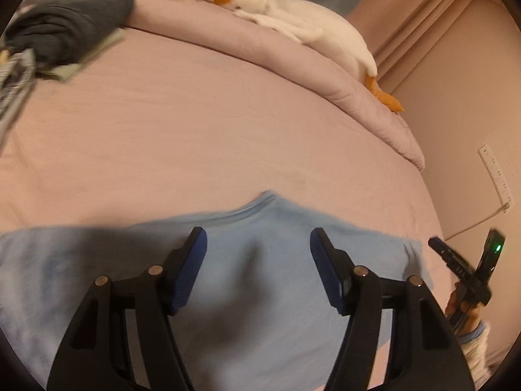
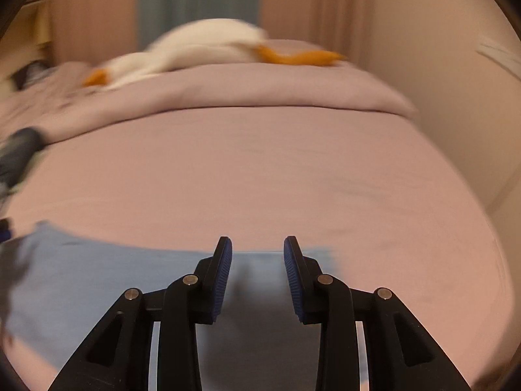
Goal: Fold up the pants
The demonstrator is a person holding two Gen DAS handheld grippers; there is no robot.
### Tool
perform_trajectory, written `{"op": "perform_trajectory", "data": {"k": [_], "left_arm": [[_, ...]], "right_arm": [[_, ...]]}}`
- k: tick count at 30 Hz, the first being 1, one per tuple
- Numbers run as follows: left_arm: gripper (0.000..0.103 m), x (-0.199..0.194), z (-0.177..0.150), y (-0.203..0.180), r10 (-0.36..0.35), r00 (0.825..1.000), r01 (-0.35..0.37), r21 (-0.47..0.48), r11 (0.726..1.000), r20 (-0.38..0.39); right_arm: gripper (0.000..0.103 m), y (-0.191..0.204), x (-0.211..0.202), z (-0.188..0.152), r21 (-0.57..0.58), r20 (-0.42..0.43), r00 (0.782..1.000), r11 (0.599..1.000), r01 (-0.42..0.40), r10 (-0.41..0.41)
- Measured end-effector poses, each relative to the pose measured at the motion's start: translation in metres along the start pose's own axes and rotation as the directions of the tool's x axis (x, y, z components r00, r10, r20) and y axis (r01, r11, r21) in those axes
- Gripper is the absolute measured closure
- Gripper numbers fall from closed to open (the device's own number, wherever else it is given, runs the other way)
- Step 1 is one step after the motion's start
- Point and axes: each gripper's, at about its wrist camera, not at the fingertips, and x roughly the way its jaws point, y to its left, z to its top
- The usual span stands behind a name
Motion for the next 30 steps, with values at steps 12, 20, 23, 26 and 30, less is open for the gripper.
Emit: {"op": "perform_trajectory", "data": {"k": [12, 20, 23, 26, 30], "left_arm": [[0.038, -0.046, -0.049, 0.060, 0.144, 0.989, -0.145, 0.054, 0.988, 0.020], [0.038, -0.046, -0.050, 0.068, 0.083, 0.996, -0.084, 0.067, 0.994, 0.016], [0.038, -0.049, -0.049, 0.071, 0.054, 0.998, -0.054, 0.052, 0.997, 0.012], [0.038, -0.049, -0.048, 0.071, 0.045, 0.999, -0.045, 0.046, 0.998, 0.013], [0.038, -0.038, -0.048, 0.069, 0.085, 0.996, -0.085, 0.052, 0.995, -0.009]], "right_arm": [[0.069, 0.224, 0.058, 0.026, -0.321, -0.224, 0.898, 0.842, -0.434, 0.378], [0.069, 0.297, 0.098, 0.034, -0.399, -0.361, 0.862, 0.776, -0.488, 0.356], [0.079, 0.303, 0.105, 0.030, -0.360, -0.436, 0.808, 0.746, -0.560, 0.396], [0.092, 0.313, 0.097, 0.025, -0.424, -0.434, 0.811, 0.705, -0.569, 0.393], [0.099, 0.317, 0.103, 0.031, -0.432, -0.387, 0.847, 0.740, -0.516, 0.365]]}}
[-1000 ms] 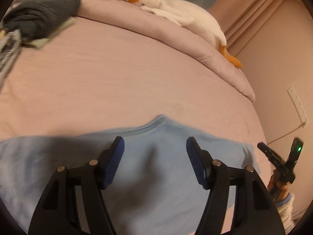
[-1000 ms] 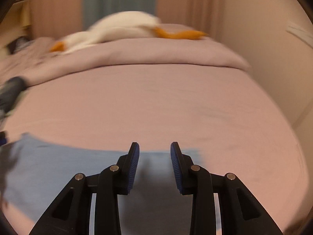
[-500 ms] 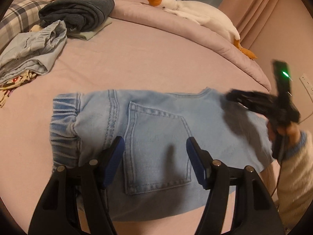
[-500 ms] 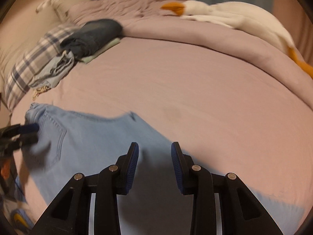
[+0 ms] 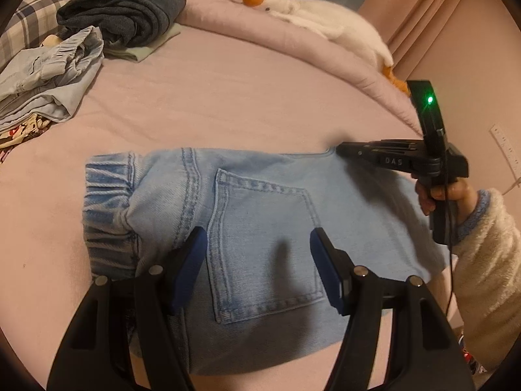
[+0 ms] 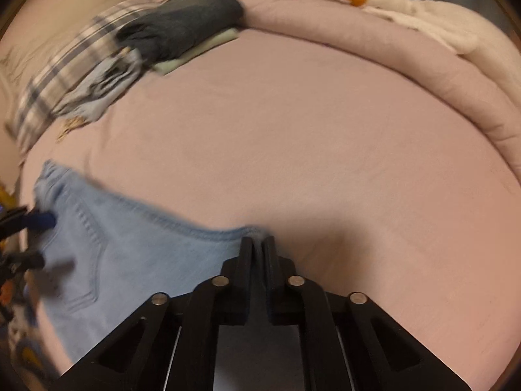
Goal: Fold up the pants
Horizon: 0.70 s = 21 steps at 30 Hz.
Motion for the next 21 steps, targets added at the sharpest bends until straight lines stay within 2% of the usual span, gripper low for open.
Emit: {"op": "perform_trajectory", "data": {"k": [3, 6, 7, 11, 13, 16, 18, 20, 21], "left_arm": [[0.037, -0.001, -0.001, -0.004, 0.012, 1.000, -0.012, 0.009, 1.000, -0.002], [0.037, -0.005, -0.004, -0.004, 0.018, 1.000, -0.018, 0.008, 1.000, -0.010], [0.037, -0.008, -0.005, -0.005, 0.023, 1.000, -0.023, 0.008, 1.000, -0.009], [0.037, -0.013, -0.017, -0.004, 0.039, 0.999, -0.039, 0.009, 0.999, -0.011], [0.037, -0.015, -0.023, -0.003, 0.041, 0.999, -0.041, 0.021, 0.999, -0.011], [0.037, -0.017, -0.030, -0.005, 0.065, 0.998, -0.063, 0.055, 0.996, -0.025], [0.037, -0.016, -0.034, -0.006, 0.085, 0.996, -0.081, 0.094, 0.992, -0.039], [0.037, -0.015, -0.037, -0.008, 0.102, 0.994, -0.095, 0.120, 0.988, -0.047], [0.037, -0.015, -0.038, -0.010, 0.113, 0.992, -0.106, 0.132, 0.986, -0.048]], "right_arm": [[0.099, -0.002, 0.006, 0.000, 0.049, -0.012, 1.000, 0.999, 0.001, 0.000], [0.097, -0.013, -0.019, -0.006, 0.127, 0.067, 0.997, 0.992, 0.023, -0.031], [0.094, -0.020, -0.030, -0.010, 0.166, 0.090, 0.994, 0.985, 0.039, -0.054], [0.069, -0.046, -0.086, -0.048, 0.323, 0.185, 0.980, 0.946, 0.009, -0.072], [0.067, -0.048, -0.103, -0.076, 0.339, 0.189, 0.979, 0.941, 0.013, -0.082], [0.067, -0.040, -0.115, -0.125, 0.334, 0.145, 0.980, 0.939, 0.082, -0.137], [0.067, -0.033, -0.118, -0.159, 0.314, 0.090, 0.978, 0.938, 0.150, -0.186], [0.067, -0.019, -0.112, -0.200, 0.266, -0.016, 0.979, 0.943, 0.198, -0.201], [0.067, -0.013, -0.116, -0.219, 0.240, -0.023, 0.979, 0.949, 0.203, -0.203]]}}
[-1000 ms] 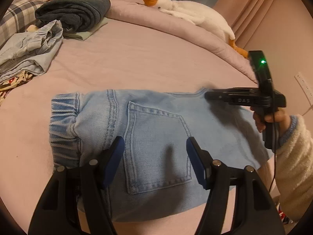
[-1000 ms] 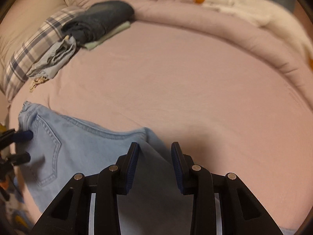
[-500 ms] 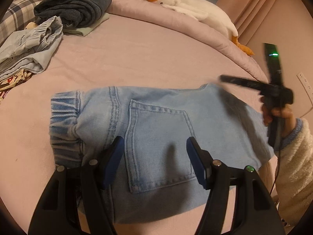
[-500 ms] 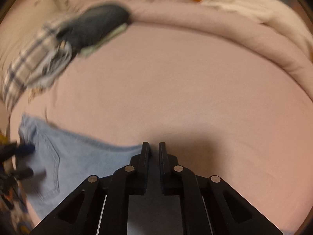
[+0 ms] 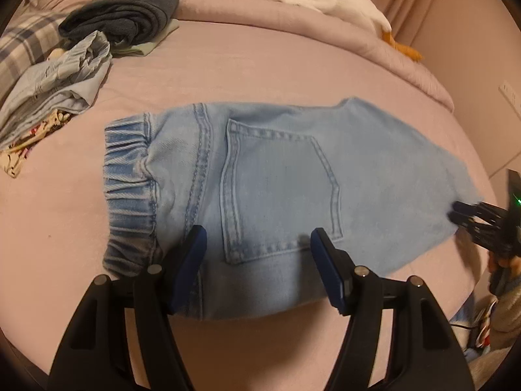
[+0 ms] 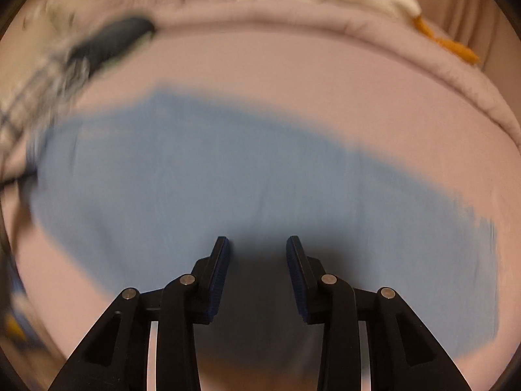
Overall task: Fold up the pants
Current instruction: 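Lower the cuff onto the bed and open the right tool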
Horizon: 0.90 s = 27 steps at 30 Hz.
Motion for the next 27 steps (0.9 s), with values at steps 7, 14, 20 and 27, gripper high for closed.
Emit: {"op": "perform_trajectory", "data": {"k": [7, 14, 20, 27], "left_arm": [[0.029, -0.015, -0.001, -0.035, 0.048, 0.998, -0.049, 0.048, 0.998, 0.038], [0.030, 0.004, 0.002, -0.117, -0.075, 0.997, 0.070, 0.228, 0.971, 0.015], [0.052, 0.060, 0.020, -0.159, -0.125, 0.984, 0.152, 0.226, 0.962, -0.127], [0.047, 0.047, -0.023, -0.161, -0.106, 0.986, 0.146, 0.375, 0.915, -0.126]], "right_arm": [[0.067, -0.019, -0.033, -0.042, 0.102, 0.039, 0.999, 0.994, -0.029, 0.025], [0.067, 0.027, -0.045, -0.030, 0.042, 0.164, 0.975, 0.987, -0.157, 0.148], [0.067, 0.054, -0.019, 0.004, 0.055, 0.193, 0.964, 0.979, -0.196, 0.182], [0.067, 0.068, -0.012, -0.026, -0.041, 0.096, 0.978, 0.982, -0.184, 0.187]]}}
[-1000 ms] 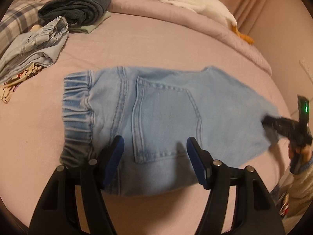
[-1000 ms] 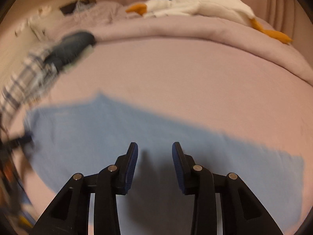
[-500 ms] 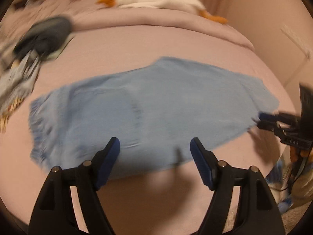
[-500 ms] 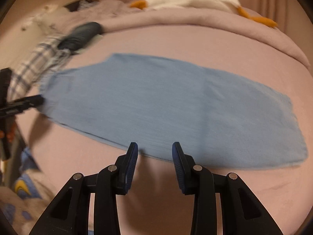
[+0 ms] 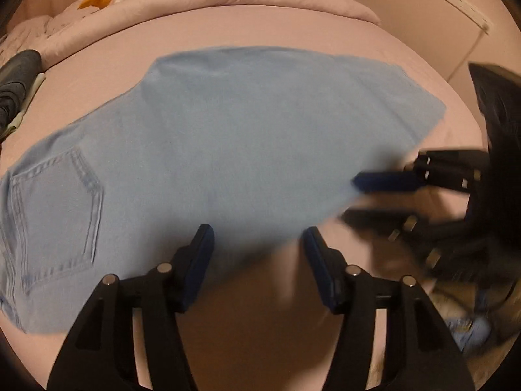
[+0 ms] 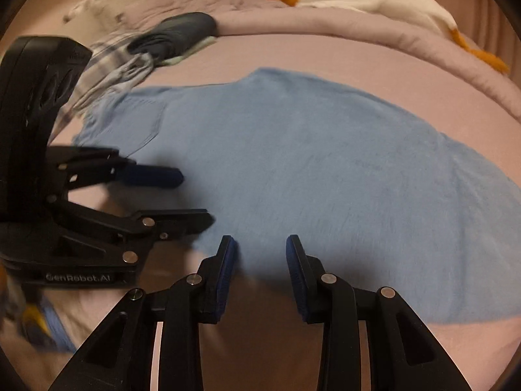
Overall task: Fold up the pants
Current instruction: 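Lower the cuff onto the bed and open the right tool, then grasp the leg cuff end of the light blue jeans with the right tool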
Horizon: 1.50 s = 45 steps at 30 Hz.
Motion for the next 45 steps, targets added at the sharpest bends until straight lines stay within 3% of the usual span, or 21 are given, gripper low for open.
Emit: {"op": "perform_trajectory", "data": {"k": [2, 5, 7, 10, 13, 15, 18, 21, 23, 24, 27, 29, 31, 35, 39, 43, 44, 45], "left_arm": [[0.047, -0.008, -0.006, -0.001, 0.009, 1.000, -0.010, 0.021, 1.000, 0.006], [0.047, -0.022, -0.005, 0.009, -0.044, 0.999, 0.045, -0.046, 0.998, 0.026], [0.047, -0.027, 0.002, 0.019, -0.101, 0.993, 0.108, -0.116, 0.987, 0.057], [0.047, -0.026, 0.013, 0.030, -0.096, 0.991, 0.113, -0.198, 0.974, 0.092], [0.046, -0.014, 0.013, 0.044, -0.136, 0.987, 0.156, -0.321, 0.934, 0.085], [0.047, -0.005, 0.008, 0.049, -0.136, 0.989, 0.147, -0.379, 0.914, 0.057], [0.047, -0.011, 0.003, 0.046, -0.131, 0.989, 0.145, -0.373, 0.917, 0.061], [0.046, -0.010, 0.010, 0.036, -0.118, 0.992, 0.125, -0.367, 0.922, 0.041], [0.045, -0.009, 0.018, 0.031, -0.102, 0.994, 0.106, -0.366, 0.925, 0.029], [0.044, -0.007, 0.022, 0.030, -0.093, 0.995, 0.096, -0.362, 0.927, 0.026], [0.044, 0.000, 0.036, 0.022, -0.105, 0.994, 0.107, -0.349, 0.931, 0.026], [0.044, 0.006, 0.045, 0.012, -0.125, 0.992, 0.128, -0.334, 0.934, 0.029], [0.044, 0.009, 0.053, 0.004, -0.161, 0.986, 0.165, -0.329, 0.930, 0.041], [0.044, 0.020, 0.074, -0.014, -0.281, 0.958, 0.283, -0.349, 0.893, 0.059], [0.044, 0.028, 0.087, -0.036, -0.325, 0.945, 0.322, -0.331, 0.887, 0.048], [0.044, 0.040, 0.087, -0.048, -0.332, 0.943, 0.317, -0.317, 0.894, 0.008], [0.044, 0.043, 0.085, -0.049, -0.324, 0.946, 0.306, -0.316, 0.898, -0.005], [0.044, 0.041, 0.081, -0.048, -0.322, 0.947, 0.304, -0.313, 0.900, -0.008]], "right_arm": [[0.067, -0.005, -0.009, -0.009, 0.011, -0.015, 0.999, 0.999, -0.034, 0.034], [0.067, -0.019, -0.025, -0.016, 0.077, -0.002, 0.997, 0.994, -0.078, 0.079], [0.067, -0.034, -0.044, -0.018, 0.131, 0.072, 0.996, 0.989, -0.065, 0.056], [0.067, -0.064, -0.062, -0.016, 0.220, 0.163, 0.986, 0.975, -0.017, -0.020], [0.067, -0.095, -0.066, -0.018, 0.315, 0.205, 0.976, 0.949, 0.010, -0.078], [0.067, -0.125, -0.064, -0.026, 0.390, 0.192, 0.974, 0.920, 0.036, -0.119], [0.067, -0.166, -0.069, -0.049, 0.499, 0.185, 0.970, 0.866, 0.048, -0.161], [0.067, -0.215, -0.095, -0.081, 0.627, 0.206, 0.950, 0.777, 0.056, -0.235], [0.068, -0.249, -0.116, -0.105, 0.713, 0.241, 0.932, 0.700, 0.018, -0.270], [0.067, -0.266, -0.131, -0.122, 0.768, 0.266, 0.917, 0.640, -0.016, -0.296], [0.067, -0.287, -0.157, -0.152, 0.850, 0.240, 0.886, 0.527, 0.006, -0.396], [0.065, -0.292, -0.161, -0.173, 0.864, 0.312, 0.892, 0.488, -0.123, -0.326], [0.063, -0.289, -0.154, -0.180, 0.862, 0.332, 0.903, 0.477, -0.172, -0.273], [0.063, -0.287, -0.143, -0.173, 0.845, 0.356, 0.901, 0.498, -0.197, -0.249], [0.063, -0.288, -0.125, -0.142, 0.833, 0.338, 0.918, 0.520, -0.189, -0.208], [0.063, -0.295, -0.122, -0.133, 0.832, 0.356, 0.906, 0.519, -0.195, -0.230], [0.070, -0.295, -0.123, -0.134, 0.833, 0.359, 0.903, 0.517, -0.196, -0.236], [0.083, -0.295, -0.124, -0.134, 0.837, 0.351, 0.902, 0.515, -0.183, -0.250]]}}
